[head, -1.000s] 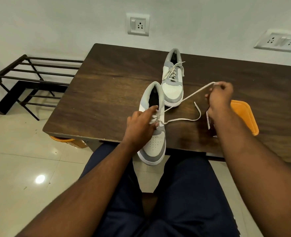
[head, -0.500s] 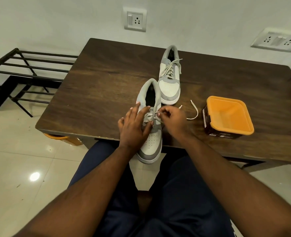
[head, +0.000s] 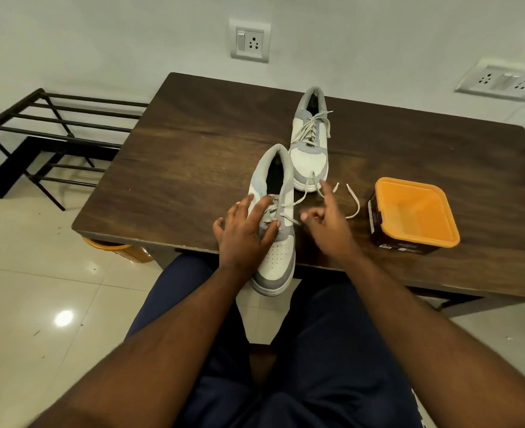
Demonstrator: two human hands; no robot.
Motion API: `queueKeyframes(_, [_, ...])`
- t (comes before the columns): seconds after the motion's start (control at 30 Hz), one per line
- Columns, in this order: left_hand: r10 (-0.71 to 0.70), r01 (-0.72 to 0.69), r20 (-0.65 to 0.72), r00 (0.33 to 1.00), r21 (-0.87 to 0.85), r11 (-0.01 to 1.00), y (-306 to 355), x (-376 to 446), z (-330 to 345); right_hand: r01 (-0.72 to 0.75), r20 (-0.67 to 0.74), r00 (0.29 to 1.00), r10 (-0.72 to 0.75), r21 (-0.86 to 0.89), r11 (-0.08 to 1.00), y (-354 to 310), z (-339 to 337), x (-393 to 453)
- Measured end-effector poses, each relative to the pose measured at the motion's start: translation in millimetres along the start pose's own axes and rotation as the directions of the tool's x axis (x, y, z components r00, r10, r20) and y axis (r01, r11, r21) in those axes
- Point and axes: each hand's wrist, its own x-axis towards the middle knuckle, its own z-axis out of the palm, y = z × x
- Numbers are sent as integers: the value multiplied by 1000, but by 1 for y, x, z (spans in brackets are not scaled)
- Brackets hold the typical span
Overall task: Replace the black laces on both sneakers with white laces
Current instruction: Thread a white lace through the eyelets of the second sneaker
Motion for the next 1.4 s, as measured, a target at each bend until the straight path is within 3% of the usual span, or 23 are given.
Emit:
queueKeyframes(0.17, [-14, 14, 1, 1000, -52, 999, 1, -1, 1, 65, 96, 994, -53, -133, 989, 17, 12, -34])
queueKeyframes(0.3, [-74, 70, -18, 997, -158, 985, 4, -2, 1, 55, 263, 965, -8, -174, 983, 1, 6, -34])
queueKeyframes(0.4, [-196, 177, -65, 978, -230, 957, 8, -5, 2, -78, 417, 907, 52, 44, 996, -21, -2, -37])
queueKeyframes(0.5, [-255, 194, -129, 958, -361, 912, 12, -10, 0, -220, 548, 836, 16, 308, 926, -47, -5, -44])
queueKeyframes(0.6, [-356, 217, -67, 932, -685, 695, 23, -18, -13, -216, 535, 841, -75, 460, 861, -65, 1, -45])
queueKeyframes(0.7, [-395, 439, 306, 866, -844, 310, 41, -27, -37, -130, 355, 933, -52, 470, 873, -75, 12, -38])
queueKeyframes(0.73, [-340, 525, 432, 835, -810, 261, 44, -28, -45, -104, 260, 965, -24, 464, 880, -76, 15, -36])
queueKeyframes(0.8, [-212, 597, 558, 802, -744, 300, 39, -29, -53, -52, 90, 996, 13, 440, 897, -76, 16, -28])
queueKeyframes(0.87, [-140, 552, 540, 830, -756, 352, 27, -31, -55, -42, -50, 996, 70, 422, 905, -70, 11, -20])
queueKeyframes(0.97, [-287, 510, 425, 858, -769, 385, 11, -24, -55, -72, -210, 969, 130, 266, 961, -48, -6, -9])
queueKeyframes(1.0, [-335, 504, 388, 859, -759, 414, 8, -22, -55, -58, -200, 977, 77, 96, 994, -43, -11, -9])
queueKeyframes(1.07, [-343, 471, 333, 878, -731, 495, 8, -17, -56, 38, -34, 998, -46, -214, 976, -40, -14, -14])
queueKeyframes(1.13, [-247, 408, 325, 913, -705, 580, 14, -12, -57, 156, 146, 983, -114, -320, 935, -44, -6, -25])
queueKeyframes(1.2, [-151, 336, 315, 937, -697, 633, 24, -10, -60, 254, 250, 952, -178, -318, 913, -48, 7, -34])
queueKeyframes(1.23, [-133, 317, 305, 943, -701, 638, 28, -8, -62, 274, 232, 950, -210, -293, 916, -46, 11, -35])
queueKeyframes(1.3, [-142, 309, 285, 948, -711, 632, 28, -6, -66, 208, 66, 978, -199, -209, 955, -42, 10, -34])
queueKeyframes(1.4, [-200, 384, 334, 921, -692, 612, 8, -5, -72, 22, -205, 977, -52, -144, 989, -35, -7, -27])
